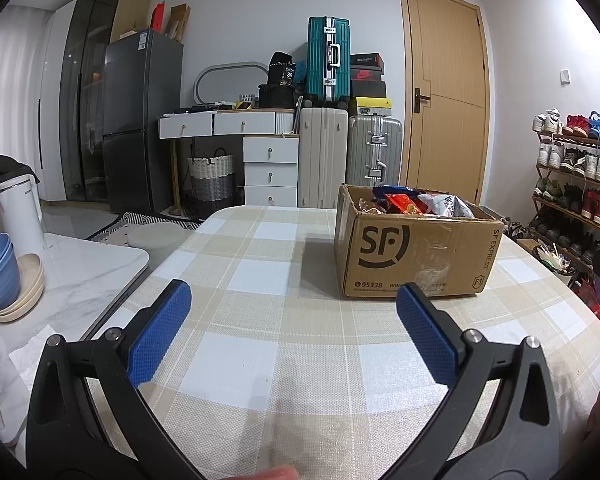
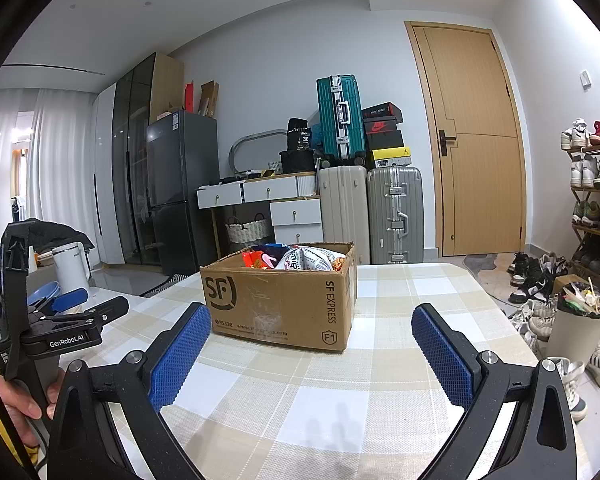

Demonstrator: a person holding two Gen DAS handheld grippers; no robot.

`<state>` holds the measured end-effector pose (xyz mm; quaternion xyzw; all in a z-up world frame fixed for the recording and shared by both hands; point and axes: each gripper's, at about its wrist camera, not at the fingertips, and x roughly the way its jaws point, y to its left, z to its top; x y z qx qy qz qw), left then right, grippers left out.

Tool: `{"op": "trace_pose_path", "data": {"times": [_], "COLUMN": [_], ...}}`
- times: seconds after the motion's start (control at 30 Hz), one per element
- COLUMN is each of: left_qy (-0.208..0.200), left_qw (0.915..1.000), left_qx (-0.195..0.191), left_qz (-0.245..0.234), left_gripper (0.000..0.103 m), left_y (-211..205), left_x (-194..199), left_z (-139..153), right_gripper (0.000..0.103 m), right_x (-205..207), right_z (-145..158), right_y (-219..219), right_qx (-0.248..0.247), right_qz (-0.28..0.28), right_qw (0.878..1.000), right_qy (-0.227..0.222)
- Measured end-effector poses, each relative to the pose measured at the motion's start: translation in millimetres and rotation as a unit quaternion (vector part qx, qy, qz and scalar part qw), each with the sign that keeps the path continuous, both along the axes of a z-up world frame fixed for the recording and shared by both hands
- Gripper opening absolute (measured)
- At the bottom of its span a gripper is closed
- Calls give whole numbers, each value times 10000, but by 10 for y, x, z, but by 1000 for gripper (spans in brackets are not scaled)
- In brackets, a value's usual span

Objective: Organize snacks

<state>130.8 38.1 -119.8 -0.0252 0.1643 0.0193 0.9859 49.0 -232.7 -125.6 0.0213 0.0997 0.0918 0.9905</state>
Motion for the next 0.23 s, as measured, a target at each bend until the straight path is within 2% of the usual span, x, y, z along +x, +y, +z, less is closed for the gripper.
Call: {"op": "trace_pose_path", "data": {"times": [0.23], "left_qy": [-53], "left_qw": [10000], "left_qx": [32], "left_qz": [-12], "left_gripper": [103], "left_y": [-14], "left_x": [-17], "left_z": [-11], "right_gripper": [102], "right_x": [0], "right_z": [1], "right_y": [0], "right_qx": [5], "right_qz": [0], "right_qw": [10000], "right_qy": [6]}}
